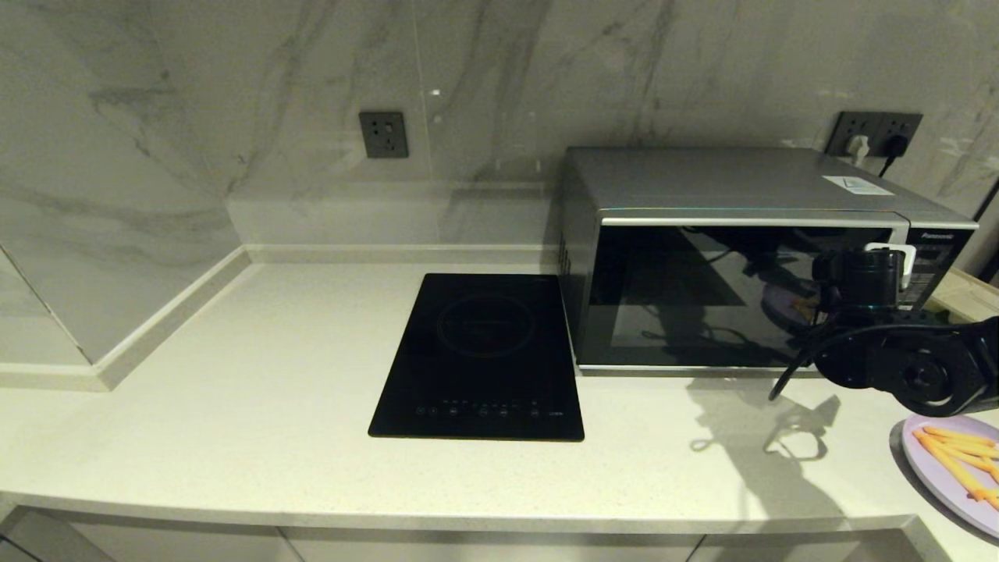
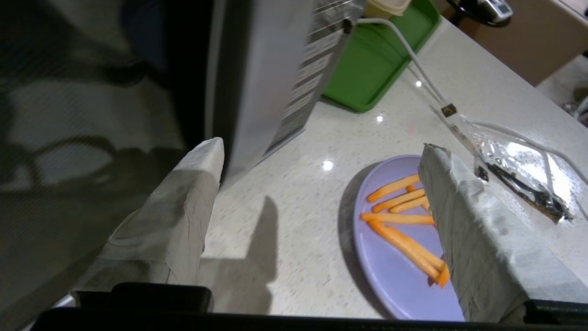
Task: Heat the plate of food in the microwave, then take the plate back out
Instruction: Open the microwave oven
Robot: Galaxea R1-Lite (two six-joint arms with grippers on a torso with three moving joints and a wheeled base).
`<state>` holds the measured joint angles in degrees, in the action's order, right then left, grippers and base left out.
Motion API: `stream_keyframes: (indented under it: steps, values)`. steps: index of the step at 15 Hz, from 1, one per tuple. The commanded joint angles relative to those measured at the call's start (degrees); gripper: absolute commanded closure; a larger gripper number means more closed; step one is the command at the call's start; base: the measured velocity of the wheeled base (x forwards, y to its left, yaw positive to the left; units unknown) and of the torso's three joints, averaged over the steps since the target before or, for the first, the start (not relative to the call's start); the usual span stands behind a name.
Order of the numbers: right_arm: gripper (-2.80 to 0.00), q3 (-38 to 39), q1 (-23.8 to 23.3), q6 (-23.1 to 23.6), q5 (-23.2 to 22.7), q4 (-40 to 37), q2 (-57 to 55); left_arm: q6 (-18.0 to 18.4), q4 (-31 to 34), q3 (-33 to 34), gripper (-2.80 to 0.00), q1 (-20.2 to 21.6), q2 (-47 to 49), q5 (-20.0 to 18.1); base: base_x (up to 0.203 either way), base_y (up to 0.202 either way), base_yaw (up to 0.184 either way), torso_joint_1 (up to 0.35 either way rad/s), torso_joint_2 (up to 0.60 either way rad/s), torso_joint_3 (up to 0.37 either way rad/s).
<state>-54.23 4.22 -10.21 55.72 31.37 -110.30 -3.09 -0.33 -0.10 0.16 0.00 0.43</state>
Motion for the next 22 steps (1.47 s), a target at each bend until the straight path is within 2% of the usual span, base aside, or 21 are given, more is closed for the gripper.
stream_keyframes:
  steps: [1, 9, 14, 22]
  values:
    - [-2.80, -1.23, -2.28, -0.30, -1.27, 0.19, 0.18, 0.02, -0.02, 0.01, 0.00, 0.02, 0.00, 0.01, 0.000, 0.000, 0.000, 0.000, 0.00, 0.000]
    - [-2.80, -1.50, -3.69, -2.54, -2.38, 0.19, -0.18, -0.07, -0.02, 0.01, 0.00, 0.02, 0.00, 0.01, 0.000, 0.000, 0.000, 0.000, 0.00, 0.000]
    - [-2.80, -1.32, -3.87, -6.23, -1.76, 0.19, -1.50, 0.01, -0.02, 0.01, 0.00, 0.02, 0.00, 0.01, 0.000, 0.000, 0.000, 0.000, 0.00, 0.000]
    - [-2.80, -1.04, -4.04, -8.08, -0.35, 0.27, -1.58, -0.07, -0.02, 0.01, 0.00, 0.02, 0.00, 0.01, 0.000, 0.000, 0.000, 0.000, 0.00, 0.000]
